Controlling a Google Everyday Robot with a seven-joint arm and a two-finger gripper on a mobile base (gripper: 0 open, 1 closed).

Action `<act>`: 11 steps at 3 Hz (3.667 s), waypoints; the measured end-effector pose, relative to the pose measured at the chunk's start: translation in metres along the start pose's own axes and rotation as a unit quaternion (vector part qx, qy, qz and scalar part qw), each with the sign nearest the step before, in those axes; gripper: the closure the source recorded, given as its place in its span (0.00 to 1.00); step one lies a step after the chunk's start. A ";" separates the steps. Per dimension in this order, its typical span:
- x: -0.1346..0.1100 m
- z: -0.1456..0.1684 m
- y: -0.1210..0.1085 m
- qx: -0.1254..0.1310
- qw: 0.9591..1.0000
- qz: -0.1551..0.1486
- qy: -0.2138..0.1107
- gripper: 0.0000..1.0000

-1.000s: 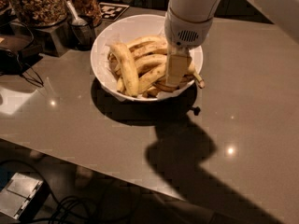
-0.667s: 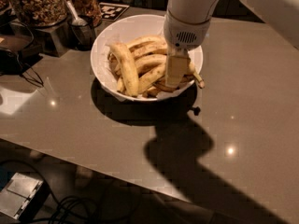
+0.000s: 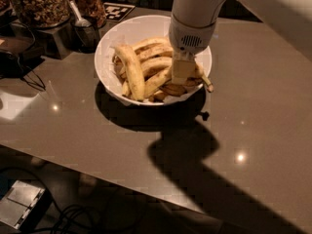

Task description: Pick banana from white bowl

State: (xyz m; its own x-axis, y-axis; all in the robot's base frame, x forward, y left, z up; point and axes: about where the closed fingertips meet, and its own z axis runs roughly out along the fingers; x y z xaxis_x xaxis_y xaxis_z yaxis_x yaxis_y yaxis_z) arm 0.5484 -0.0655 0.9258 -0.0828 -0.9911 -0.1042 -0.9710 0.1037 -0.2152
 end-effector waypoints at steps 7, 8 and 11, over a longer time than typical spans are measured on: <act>0.024 -0.096 0.010 -0.010 0.985 0.013 -0.171 1.00; 0.038 -0.100 0.028 -0.025 0.978 0.028 -0.203 1.00; 0.079 -0.108 0.078 -0.045 0.967 0.086 -0.237 1.00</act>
Offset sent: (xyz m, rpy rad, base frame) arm 0.0000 0.0000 0.0000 0.0000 0.0000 0.0000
